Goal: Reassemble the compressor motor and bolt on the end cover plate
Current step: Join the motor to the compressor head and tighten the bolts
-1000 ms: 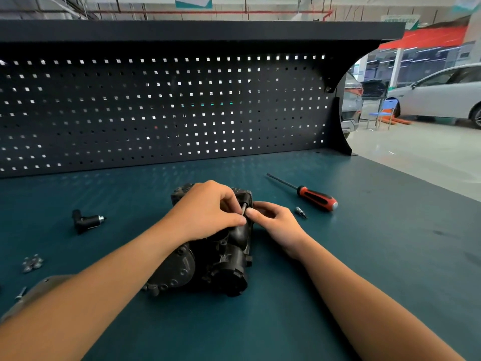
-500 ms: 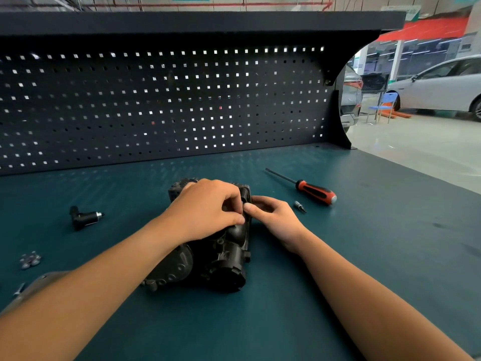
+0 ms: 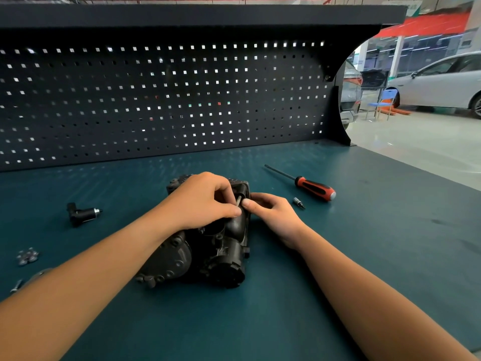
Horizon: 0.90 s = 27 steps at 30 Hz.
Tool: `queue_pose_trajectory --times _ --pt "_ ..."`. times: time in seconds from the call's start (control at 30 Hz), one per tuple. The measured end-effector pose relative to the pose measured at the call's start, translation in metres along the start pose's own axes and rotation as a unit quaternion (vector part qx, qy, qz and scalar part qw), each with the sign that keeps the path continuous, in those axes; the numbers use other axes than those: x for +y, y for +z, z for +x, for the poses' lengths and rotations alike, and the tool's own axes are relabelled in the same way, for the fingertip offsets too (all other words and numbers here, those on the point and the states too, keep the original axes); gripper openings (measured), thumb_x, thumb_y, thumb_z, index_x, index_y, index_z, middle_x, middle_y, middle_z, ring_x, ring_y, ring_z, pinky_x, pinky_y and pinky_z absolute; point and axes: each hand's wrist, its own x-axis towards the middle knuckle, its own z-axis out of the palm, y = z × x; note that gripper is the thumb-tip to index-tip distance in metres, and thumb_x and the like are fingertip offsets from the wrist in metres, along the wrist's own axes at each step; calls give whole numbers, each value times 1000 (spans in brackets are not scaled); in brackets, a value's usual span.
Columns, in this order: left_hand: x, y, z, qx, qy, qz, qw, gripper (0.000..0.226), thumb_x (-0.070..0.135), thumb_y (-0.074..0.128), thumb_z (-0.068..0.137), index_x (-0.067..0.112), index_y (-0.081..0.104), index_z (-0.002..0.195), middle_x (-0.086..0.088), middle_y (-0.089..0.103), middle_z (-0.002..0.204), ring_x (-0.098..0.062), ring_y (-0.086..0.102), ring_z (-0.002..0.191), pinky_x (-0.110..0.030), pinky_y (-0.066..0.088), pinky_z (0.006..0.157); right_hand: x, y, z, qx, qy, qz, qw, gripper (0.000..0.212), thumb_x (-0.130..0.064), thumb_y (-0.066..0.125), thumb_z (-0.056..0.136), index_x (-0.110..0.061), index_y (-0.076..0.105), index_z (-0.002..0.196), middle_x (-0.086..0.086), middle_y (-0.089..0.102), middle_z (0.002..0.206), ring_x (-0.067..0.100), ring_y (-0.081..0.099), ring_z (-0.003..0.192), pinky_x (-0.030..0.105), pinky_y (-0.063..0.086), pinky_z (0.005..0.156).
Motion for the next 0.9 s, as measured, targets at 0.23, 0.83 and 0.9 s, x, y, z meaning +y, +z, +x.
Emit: queue_pose_trajectory --times 0.23,0.83,0.9 --pt "-3 3 8 -2 -1 64 998 19 33 73 74 35 57 63 19 60 75 1 55 76 -14 39 66 0 0 0 3 1 -11 1000 22 -21 70 82 -17 64 104 -10 68 92 -11 62 78 5 45 71" --pt "-17 -1 39 -66 7 109 992 46 39 72 77 22 63 118 8 63 117 -12 55 109 -24 40 86 -3 -3 -6 -56 34 10 998 35 -21 68 83 -22 60 117 2 65 119 9 60 109 22 44 93" --pt "-18 0 38 -47 11 107 993 40 41 74 74 24 64 109 11 63 105 -10 56 103 -29 44 88 -4 -2 -7 -49 40 17 998 33 -21 69 82 -23 61 113 2 65 118 7 61 106 19 44 88"
